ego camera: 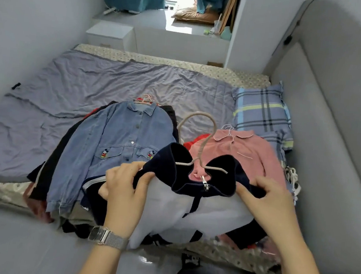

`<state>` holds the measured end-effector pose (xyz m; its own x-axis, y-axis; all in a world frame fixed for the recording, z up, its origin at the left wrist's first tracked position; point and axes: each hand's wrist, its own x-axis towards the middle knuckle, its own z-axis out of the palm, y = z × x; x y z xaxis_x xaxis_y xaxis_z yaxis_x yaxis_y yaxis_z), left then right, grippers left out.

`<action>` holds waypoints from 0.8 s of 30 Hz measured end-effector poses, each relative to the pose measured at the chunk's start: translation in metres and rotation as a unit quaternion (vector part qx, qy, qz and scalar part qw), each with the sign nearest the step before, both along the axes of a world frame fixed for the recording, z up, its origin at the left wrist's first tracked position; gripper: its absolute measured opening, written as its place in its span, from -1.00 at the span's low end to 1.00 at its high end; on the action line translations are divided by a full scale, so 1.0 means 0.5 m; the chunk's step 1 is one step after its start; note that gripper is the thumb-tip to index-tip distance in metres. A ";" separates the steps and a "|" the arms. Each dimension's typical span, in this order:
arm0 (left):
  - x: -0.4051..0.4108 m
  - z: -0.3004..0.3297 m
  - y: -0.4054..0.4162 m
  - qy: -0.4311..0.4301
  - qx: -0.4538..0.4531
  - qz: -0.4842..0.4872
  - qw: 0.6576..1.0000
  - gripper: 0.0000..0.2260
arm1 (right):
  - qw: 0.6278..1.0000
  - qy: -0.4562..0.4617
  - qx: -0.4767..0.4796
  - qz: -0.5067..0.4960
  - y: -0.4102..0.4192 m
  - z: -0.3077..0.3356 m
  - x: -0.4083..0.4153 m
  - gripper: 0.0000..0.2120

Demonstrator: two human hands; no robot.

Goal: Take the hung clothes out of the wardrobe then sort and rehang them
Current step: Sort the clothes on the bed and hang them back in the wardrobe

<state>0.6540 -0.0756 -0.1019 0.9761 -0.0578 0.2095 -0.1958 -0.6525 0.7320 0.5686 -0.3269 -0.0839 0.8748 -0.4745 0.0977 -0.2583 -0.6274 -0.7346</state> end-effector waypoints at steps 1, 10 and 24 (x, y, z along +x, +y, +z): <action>-0.011 0.005 -0.007 0.007 -0.006 -0.013 1.000 -0.58 | 1.000 0.000 -0.008 -0.011 -0.004 0.007 -0.024 -0.57; -0.071 0.022 -0.106 0.046 -0.071 -0.143 0.986 -0.63 | 0.988 -0.012 -0.039 -0.152 -0.070 0.073 -0.170 -0.75; 0.033 -0.068 -0.131 0.093 -0.063 -0.117 0.987 -0.76 | 0.990 0.044 0.013 -0.133 -0.153 0.009 -0.103 -0.78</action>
